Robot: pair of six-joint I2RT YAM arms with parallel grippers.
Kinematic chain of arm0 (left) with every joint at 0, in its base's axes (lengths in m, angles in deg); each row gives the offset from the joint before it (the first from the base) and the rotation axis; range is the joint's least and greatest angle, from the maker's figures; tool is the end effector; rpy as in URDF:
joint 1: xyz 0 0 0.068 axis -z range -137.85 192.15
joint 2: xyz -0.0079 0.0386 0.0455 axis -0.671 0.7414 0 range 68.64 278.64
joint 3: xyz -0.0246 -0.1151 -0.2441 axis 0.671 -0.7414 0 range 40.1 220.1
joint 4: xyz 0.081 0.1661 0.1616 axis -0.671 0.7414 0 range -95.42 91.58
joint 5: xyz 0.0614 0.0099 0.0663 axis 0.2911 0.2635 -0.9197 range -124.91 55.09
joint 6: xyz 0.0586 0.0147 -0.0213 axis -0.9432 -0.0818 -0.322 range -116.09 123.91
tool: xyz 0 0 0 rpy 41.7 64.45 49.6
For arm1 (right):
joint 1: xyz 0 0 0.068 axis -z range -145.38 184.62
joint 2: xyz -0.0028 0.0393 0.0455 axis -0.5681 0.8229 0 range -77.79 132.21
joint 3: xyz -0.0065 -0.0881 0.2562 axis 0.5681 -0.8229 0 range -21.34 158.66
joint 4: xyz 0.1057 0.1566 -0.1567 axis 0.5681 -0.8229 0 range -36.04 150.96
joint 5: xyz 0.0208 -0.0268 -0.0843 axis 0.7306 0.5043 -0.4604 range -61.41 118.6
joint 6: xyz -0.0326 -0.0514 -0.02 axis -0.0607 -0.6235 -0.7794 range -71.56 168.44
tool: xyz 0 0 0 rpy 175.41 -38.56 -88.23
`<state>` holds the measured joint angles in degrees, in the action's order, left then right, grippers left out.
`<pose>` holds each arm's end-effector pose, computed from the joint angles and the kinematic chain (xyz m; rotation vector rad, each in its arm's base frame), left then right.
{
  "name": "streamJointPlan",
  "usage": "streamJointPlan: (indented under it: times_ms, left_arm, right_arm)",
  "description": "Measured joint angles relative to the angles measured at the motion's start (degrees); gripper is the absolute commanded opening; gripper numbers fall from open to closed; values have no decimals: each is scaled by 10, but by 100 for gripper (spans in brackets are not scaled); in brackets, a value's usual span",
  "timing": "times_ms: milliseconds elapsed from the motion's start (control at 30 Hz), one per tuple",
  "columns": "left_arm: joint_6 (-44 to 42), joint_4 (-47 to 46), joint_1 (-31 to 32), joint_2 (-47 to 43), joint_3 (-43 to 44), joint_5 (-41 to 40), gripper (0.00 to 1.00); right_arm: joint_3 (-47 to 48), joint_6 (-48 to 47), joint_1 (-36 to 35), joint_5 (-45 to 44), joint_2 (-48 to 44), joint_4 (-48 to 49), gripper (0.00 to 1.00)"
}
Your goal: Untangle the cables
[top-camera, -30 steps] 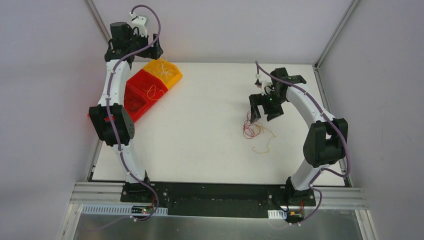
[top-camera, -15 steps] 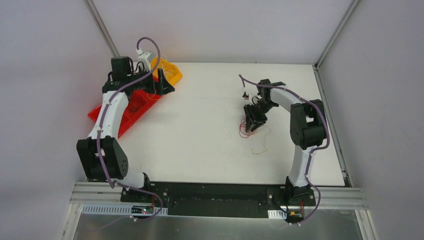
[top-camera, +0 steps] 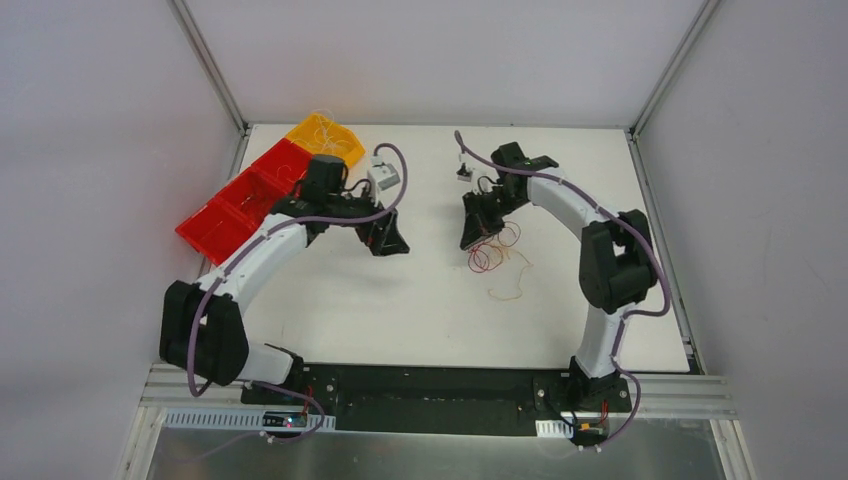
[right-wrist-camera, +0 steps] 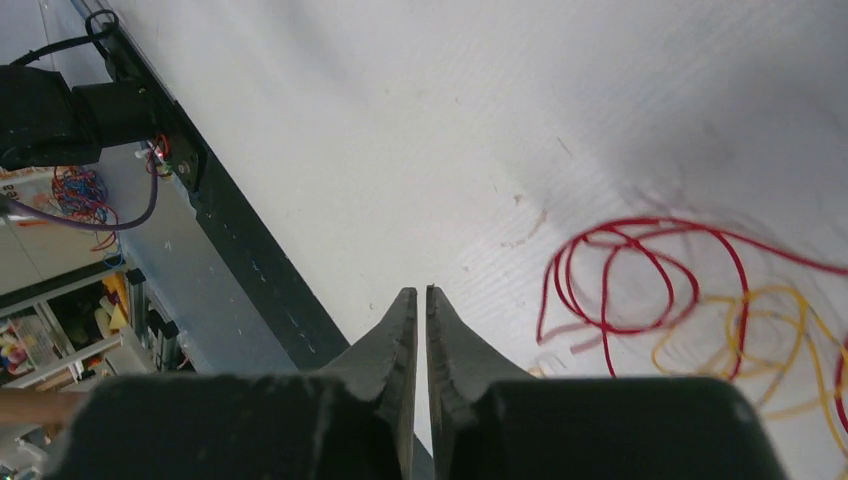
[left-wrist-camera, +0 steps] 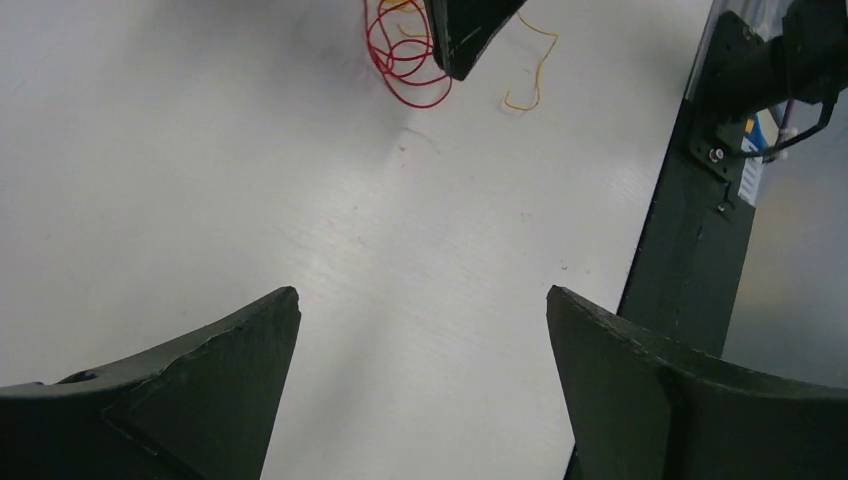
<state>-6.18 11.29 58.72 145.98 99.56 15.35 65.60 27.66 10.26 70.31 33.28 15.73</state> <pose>0.2622 -0.1178 0.2964 0.9540 1.8588 -1.0102 0.3379 0.1893 0.2158 -1.1785 2.3603 1.0174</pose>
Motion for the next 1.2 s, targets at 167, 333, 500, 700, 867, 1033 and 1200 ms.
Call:
streamJointPlan:
  times_ms: [167, 333, 500, 700, 867, 1033, 1200]
  left_arm:
    - [-59, -44, 95, 99, 17, -28, 98]
    - [-117, -64, 171, 256, 108, -67, 99]
    - [-168, -64, 216, 356, 197, -105, 99]
    - [-211, -63, 253, 433, 278, -137, 73]
    - [-222, -57, 278, 474, 317, -164, 12]
    - [-217, -33, 283, 476, 334, -195, 0]
    - [-183, 14, 260, 421, 334, -212, 0]
  right_arm:
    - [-56, 30, 61, -14, -80, -1, 45]
    - [-105, 43, 126, -73, -129, -6, 60]
    - [-148, 47, 150, -127, -133, -12, 63]
    - [-187, 49, 169, -165, -132, -16, 66]
    - [-198, 49, 188, -191, -114, -12, 60]
    - [-166, 46, 184, -235, -43, -15, 36]
    - [-109, 29, 180, -284, 12, -57, 0]
